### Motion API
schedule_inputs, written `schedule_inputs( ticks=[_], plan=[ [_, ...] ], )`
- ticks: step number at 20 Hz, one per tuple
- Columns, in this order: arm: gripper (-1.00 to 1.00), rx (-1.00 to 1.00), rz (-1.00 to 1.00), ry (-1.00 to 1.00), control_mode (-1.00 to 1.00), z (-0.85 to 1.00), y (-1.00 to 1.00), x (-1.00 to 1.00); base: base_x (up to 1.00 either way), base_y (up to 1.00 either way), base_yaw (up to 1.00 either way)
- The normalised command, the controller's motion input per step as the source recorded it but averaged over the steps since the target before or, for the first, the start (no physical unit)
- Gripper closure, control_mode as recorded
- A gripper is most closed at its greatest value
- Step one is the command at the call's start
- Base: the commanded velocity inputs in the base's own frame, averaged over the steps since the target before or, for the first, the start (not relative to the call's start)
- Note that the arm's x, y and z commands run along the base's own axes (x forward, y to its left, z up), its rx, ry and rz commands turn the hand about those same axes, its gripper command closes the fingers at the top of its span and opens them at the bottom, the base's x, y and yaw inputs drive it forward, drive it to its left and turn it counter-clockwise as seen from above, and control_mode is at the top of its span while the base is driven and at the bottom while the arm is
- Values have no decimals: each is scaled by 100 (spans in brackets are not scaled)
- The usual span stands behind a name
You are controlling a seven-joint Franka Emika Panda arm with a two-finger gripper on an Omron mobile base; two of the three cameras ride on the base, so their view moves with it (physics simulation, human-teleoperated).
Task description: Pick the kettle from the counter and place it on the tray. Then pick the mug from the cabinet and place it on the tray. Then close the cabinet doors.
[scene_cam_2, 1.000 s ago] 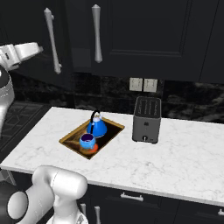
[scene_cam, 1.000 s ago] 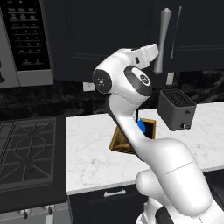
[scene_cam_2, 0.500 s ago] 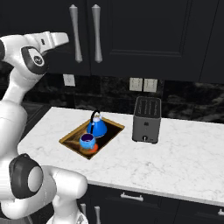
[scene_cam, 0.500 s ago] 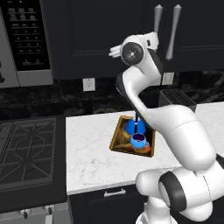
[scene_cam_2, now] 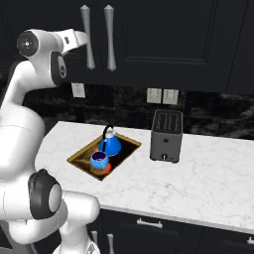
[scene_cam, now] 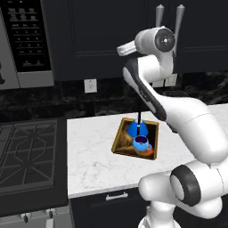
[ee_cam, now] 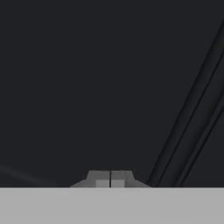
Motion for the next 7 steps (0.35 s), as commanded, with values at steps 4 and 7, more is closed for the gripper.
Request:
schedule_inputs(
  ticks=[4,7],
  plan=[
    [100,3,23,0,-100,-39,0,83,0,0,0],
    [100,2,13,0,-100,-37,0,70,0,0,0]
  ],
)
